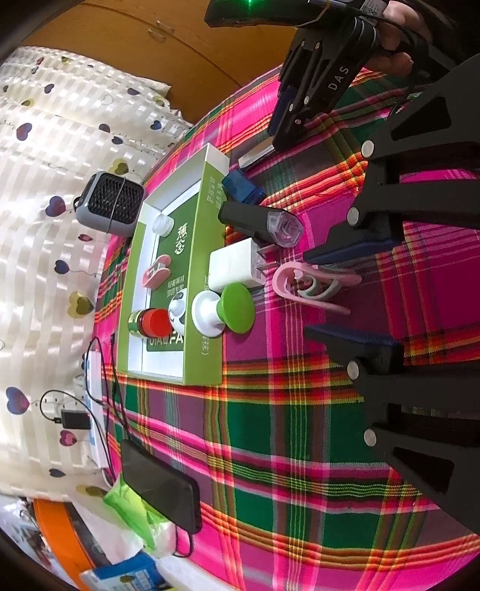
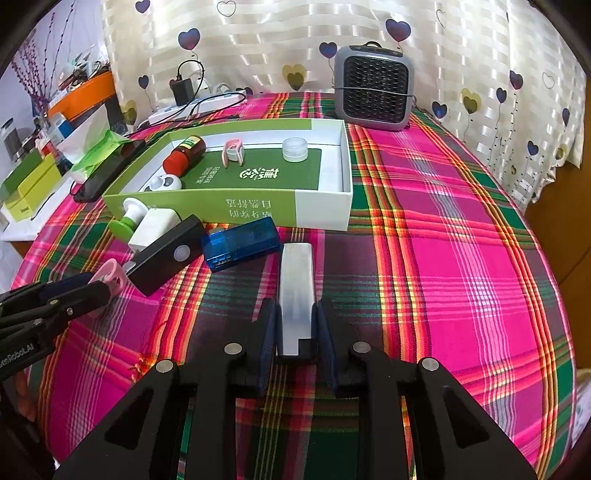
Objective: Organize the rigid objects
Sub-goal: 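Grasp the pink clip with the left tool while the right tool grasps the white stick, then carry the pink clip and white stick over the green-rimmed box with both tools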
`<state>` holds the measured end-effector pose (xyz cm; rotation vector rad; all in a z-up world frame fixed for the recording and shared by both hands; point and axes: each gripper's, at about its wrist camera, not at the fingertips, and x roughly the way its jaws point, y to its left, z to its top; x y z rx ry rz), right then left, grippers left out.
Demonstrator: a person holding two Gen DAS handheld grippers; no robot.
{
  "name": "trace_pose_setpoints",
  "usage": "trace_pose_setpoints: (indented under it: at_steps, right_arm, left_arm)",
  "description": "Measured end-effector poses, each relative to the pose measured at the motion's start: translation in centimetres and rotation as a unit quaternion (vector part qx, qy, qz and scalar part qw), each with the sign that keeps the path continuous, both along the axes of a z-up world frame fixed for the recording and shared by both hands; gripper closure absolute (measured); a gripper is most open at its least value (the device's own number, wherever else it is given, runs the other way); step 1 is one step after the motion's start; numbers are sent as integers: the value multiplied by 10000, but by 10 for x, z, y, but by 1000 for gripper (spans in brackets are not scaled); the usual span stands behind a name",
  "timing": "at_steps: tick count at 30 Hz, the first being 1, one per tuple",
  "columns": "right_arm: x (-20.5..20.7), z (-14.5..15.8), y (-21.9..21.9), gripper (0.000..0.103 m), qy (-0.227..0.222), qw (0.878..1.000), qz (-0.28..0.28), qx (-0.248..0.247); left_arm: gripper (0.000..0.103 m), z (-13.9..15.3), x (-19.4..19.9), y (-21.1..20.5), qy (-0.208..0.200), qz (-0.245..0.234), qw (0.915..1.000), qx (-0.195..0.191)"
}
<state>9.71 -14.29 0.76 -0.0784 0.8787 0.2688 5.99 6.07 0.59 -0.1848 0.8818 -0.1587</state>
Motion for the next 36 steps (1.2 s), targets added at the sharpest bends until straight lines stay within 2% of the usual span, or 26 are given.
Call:
trace_pose_setpoints:
  at_steps: [36]
  right_arm:
    - [-3,3,-8,79,-39,9994,-35,332]
  left_arm:
    - [81,11,-6,-4,-142,-15,9999,34]
